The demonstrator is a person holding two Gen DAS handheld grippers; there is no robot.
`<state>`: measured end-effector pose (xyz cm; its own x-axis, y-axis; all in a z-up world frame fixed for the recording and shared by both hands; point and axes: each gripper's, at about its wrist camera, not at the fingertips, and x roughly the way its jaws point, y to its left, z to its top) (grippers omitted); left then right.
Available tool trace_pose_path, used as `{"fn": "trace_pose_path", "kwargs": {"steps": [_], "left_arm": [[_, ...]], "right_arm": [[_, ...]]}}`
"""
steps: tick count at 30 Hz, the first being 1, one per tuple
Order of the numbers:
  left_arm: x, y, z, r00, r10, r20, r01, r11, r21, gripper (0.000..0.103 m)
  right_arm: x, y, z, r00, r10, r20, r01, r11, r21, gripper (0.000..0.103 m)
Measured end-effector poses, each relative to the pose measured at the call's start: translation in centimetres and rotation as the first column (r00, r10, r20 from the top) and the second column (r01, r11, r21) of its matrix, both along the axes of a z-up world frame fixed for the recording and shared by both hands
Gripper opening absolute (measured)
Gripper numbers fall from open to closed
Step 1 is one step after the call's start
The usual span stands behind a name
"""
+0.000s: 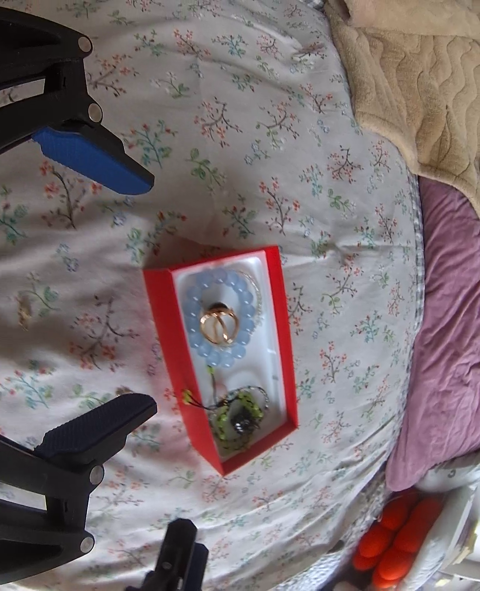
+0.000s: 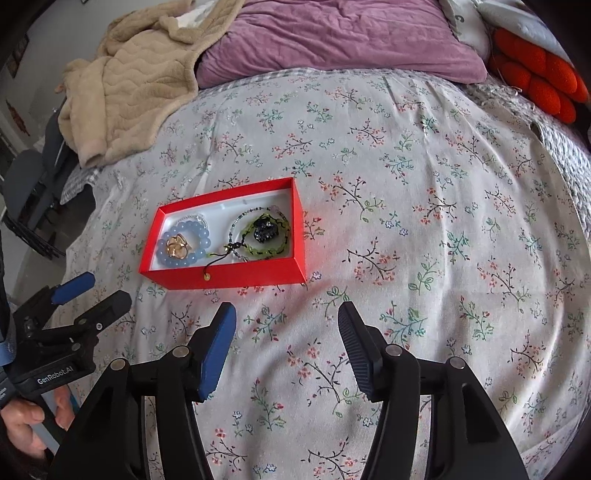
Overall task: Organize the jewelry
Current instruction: 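Grasp a small gold earring with the left tool while the right tool moves toward the jeweled ring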
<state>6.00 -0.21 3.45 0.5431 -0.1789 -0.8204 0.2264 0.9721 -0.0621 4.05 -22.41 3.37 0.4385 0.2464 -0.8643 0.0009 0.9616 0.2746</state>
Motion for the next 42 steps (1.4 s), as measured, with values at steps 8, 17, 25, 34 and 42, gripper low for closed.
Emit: {"fn": "trace_pose_path", "kwargs": {"steps": [8, 17, 25, 34, 42], "left_arm": [[-1.9, 2.6, -1.1, 0.999, -0.009, -0.039, 0.011, 0.999, 0.043, 0.097], [-4.1, 4.5, -2.7, 0.996, -0.049, -0.070, 0.055, 0.995, 0.084, 0.097], [-5.9, 5.8, -4.2, 0.992, -0.091, -0.087, 0.103, 0.984, 0.145, 0.097], [-7.7, 7.6, -6.6, 0.978, -0.171, -0.119, 0.188, 0.970, 0.152, 0.097], [-9.1, 7.1, -7.7, 0.954, -0.275, -0.117, 0.286, 0.953, 0.098, 0.095]], "right_arm": [[-2.0, 0.4, -0.2, 0.999, 0.038, -0.017, -0.039, 0.998, -0.046, 0.068], [-4.3, 1.8, -1.5, 0.994, 0.089, -0.059, -0.093, 0.993, -0.068, 0.071], [-5.5, 3.1, -2.9, 0.989, 0.125, -0.073, -0.134, 0.982, -0.130, 0.073], [-6.7, 5.9, -6.2, 0.974, 0.186, -0.130, -0.209, 0.957, -0.203, 0.073], [-7.0, 7.9, -7.4, 0.956, 0.248, -0.156, -0.278, 0.934, -0.223, 0.073]]}}
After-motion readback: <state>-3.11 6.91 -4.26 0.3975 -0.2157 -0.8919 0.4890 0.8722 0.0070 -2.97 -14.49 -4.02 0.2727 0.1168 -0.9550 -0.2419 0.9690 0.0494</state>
